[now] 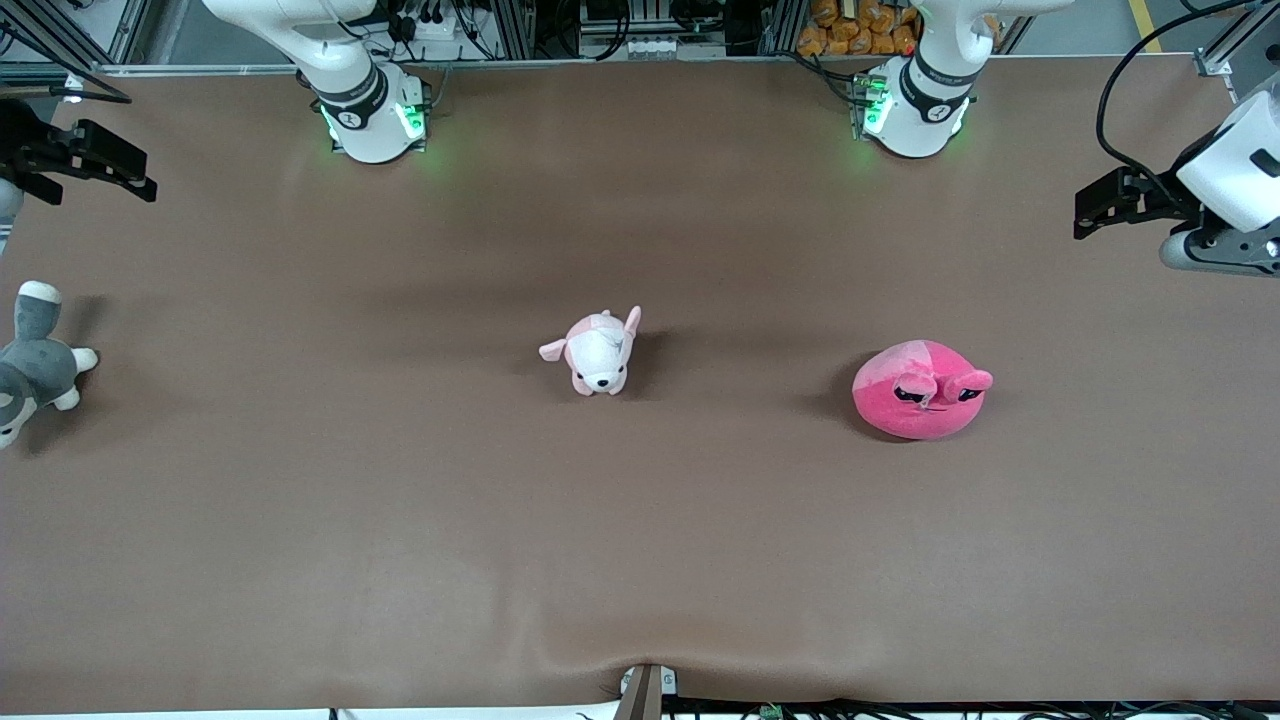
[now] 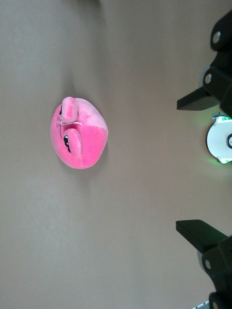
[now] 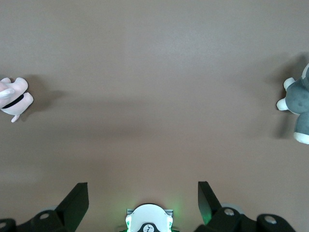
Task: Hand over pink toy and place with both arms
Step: 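Move the left gripper down over the pink plush toy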
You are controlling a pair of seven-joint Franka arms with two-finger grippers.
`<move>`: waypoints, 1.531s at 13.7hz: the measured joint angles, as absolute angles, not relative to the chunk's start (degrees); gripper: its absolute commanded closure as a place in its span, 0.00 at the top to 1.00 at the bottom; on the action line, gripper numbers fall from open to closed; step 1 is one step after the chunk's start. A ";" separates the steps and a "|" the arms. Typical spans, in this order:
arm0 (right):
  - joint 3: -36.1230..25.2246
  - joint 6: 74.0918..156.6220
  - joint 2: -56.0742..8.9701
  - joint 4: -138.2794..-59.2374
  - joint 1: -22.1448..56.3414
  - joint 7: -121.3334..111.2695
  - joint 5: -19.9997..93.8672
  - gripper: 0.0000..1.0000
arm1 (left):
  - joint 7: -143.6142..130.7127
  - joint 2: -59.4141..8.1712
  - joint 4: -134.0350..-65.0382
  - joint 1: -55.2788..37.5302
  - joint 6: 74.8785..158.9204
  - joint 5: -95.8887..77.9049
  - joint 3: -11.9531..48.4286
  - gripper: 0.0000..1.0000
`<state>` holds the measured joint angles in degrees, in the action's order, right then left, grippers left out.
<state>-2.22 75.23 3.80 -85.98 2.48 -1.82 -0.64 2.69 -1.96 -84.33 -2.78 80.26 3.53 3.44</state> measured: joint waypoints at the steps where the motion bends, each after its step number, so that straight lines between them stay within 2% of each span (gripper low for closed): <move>1: -2.22 75.23 3.80 -85.98 2.48 -1.82 -0.64 1.00 | 2.70 -2.02 -84.33 -2.78 80.26 3.53 3.44 1.00; 11: -2.22 75.23 3.80 -85.98 2.48 -1.82 -0.64 1.00 | -2.86 -4.22 -84.37 -2.66 80.80 2.96 3.16 1.00; 17: -2.23 75.22 3.79 -85.98 2.48 -1.82 -0.64 1.00 | -28.93 -10.41 -85.32 -2.19 88.99 2.89 2.92 1.00; 21: -2.23 75.23 3.79 -85.98 2.48 -1.82 -0.64 1.00 | -48.58 -10.68 -91.88 -2.14 98.07 2.83 2.92 1.00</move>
<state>-2.23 75.23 3.79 -85.98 2.48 -1.82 -0.64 -48.58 -10.68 -91.88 -2.14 98.07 2.83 2.92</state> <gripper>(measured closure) 0.000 0.000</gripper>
